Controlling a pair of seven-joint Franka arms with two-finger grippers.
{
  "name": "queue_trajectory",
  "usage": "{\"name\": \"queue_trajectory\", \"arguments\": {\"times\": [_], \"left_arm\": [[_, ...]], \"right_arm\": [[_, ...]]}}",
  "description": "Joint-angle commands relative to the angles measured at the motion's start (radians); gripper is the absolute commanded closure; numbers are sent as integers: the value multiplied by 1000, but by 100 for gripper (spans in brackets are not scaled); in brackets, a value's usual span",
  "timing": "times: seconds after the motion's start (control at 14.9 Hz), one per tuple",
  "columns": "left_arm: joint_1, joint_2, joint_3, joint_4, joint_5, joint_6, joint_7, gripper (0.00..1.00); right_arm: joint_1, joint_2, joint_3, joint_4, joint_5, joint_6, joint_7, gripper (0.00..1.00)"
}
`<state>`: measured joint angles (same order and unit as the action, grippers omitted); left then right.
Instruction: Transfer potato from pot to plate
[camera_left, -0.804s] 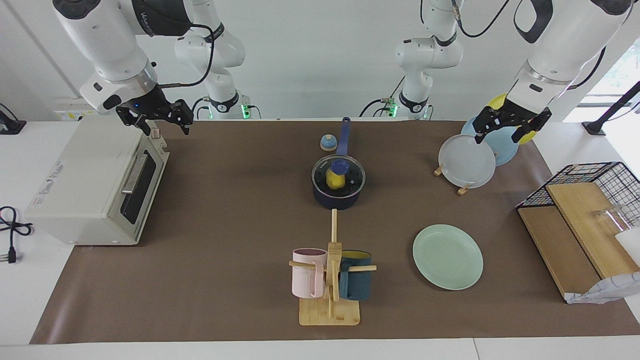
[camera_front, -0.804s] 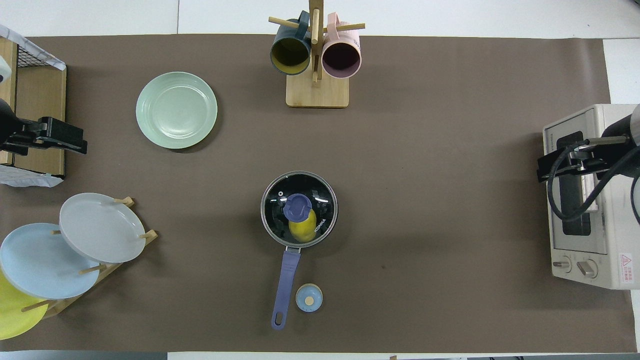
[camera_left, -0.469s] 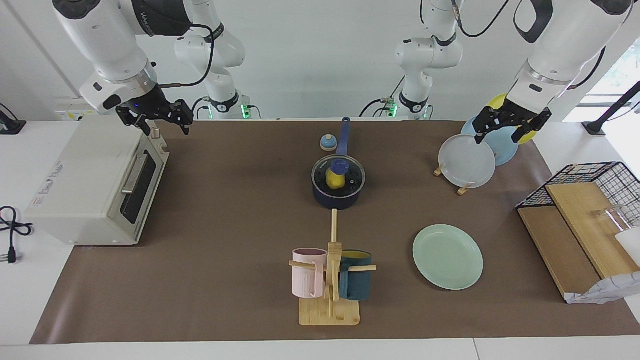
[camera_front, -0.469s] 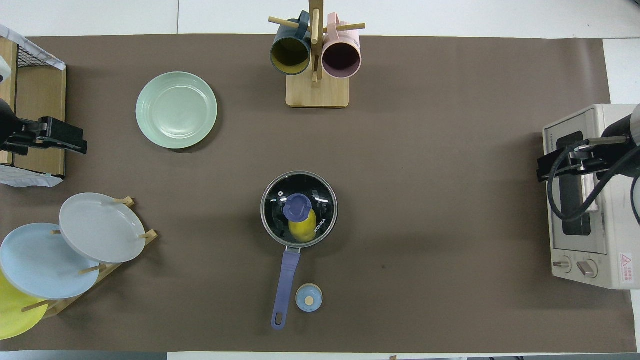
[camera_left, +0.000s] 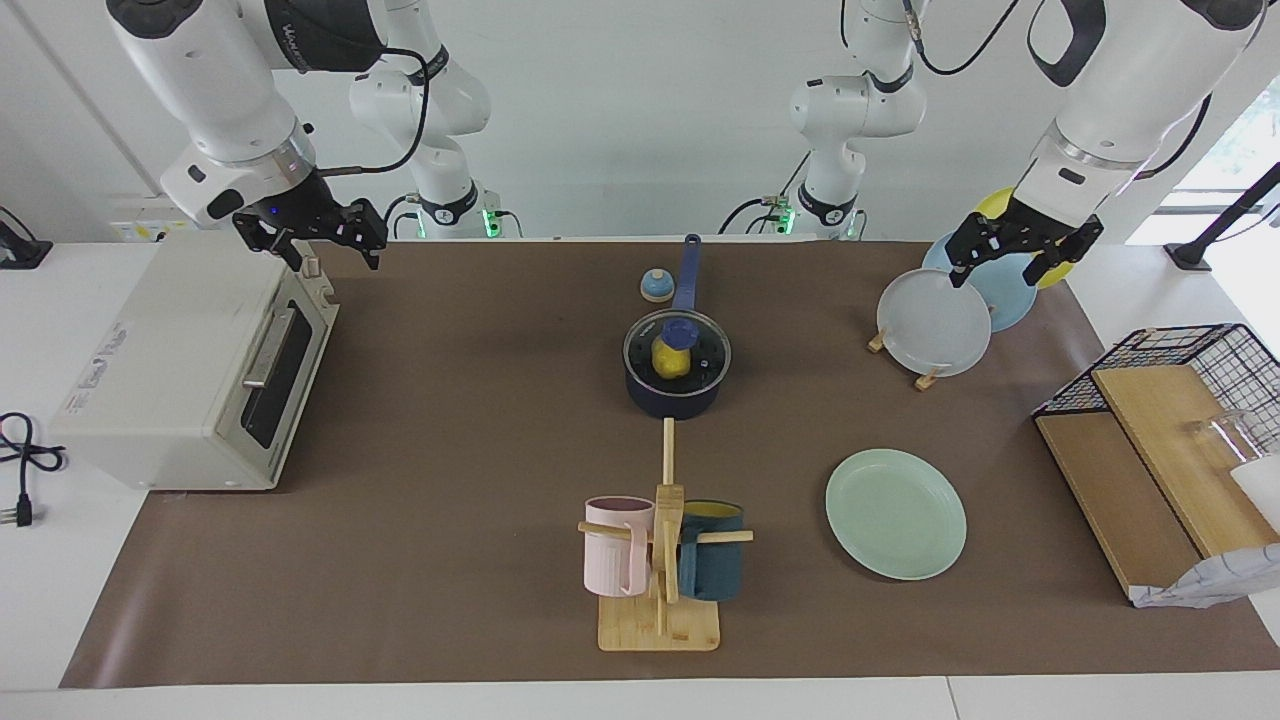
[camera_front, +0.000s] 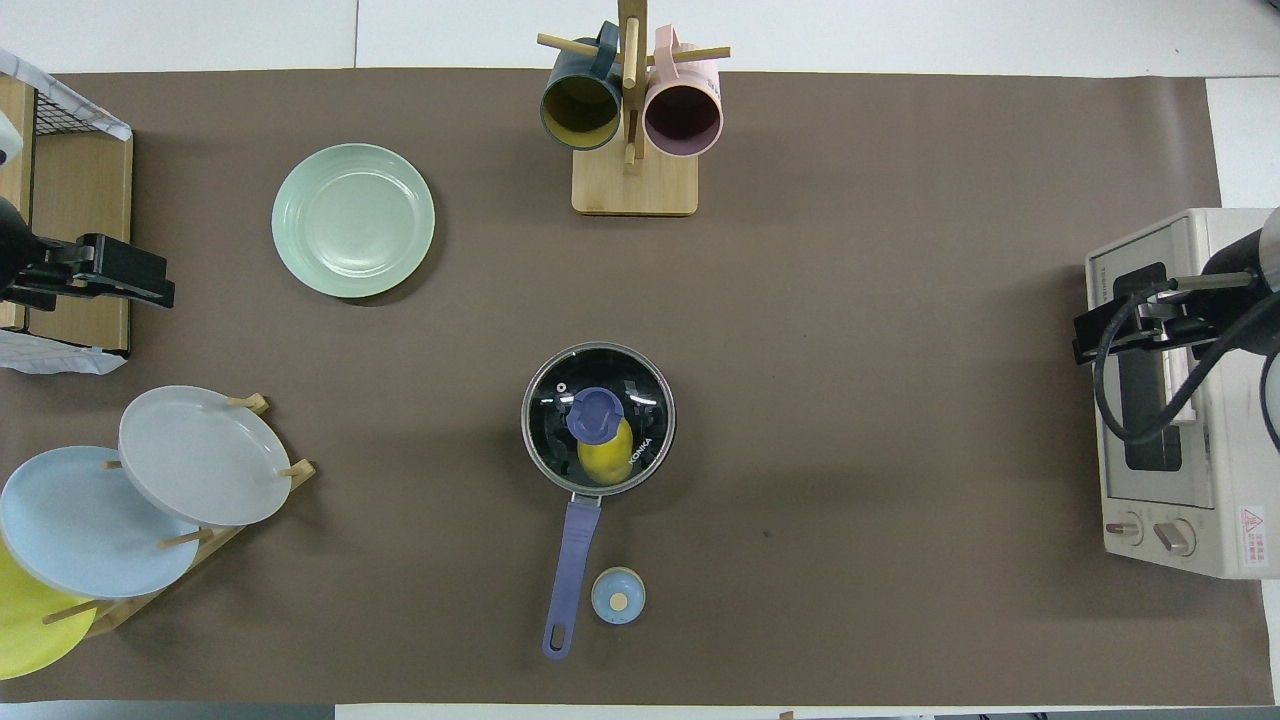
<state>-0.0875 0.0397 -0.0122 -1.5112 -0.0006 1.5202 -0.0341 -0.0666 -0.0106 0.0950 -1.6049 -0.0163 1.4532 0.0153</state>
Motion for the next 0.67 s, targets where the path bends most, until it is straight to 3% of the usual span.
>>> {"name": "queue_trajectory", "arguments": {"times": [0.0, 0.4, 0.6], "left_arm": [[11, -20, -5, -21, -15, 5, 5, 0], [11, -20, -5, -21, -15, 5, 5, 0], [11, -20, -5, -21, -15, 5, 5, 0]], "right_arm": [[-6, -19, 5, -18, 16, 1, -18, 0], [43, -5, 11, 5, 76, 39, -63, 0], [103, 49, 12, 86, 73, 12, -9, 0]]}}
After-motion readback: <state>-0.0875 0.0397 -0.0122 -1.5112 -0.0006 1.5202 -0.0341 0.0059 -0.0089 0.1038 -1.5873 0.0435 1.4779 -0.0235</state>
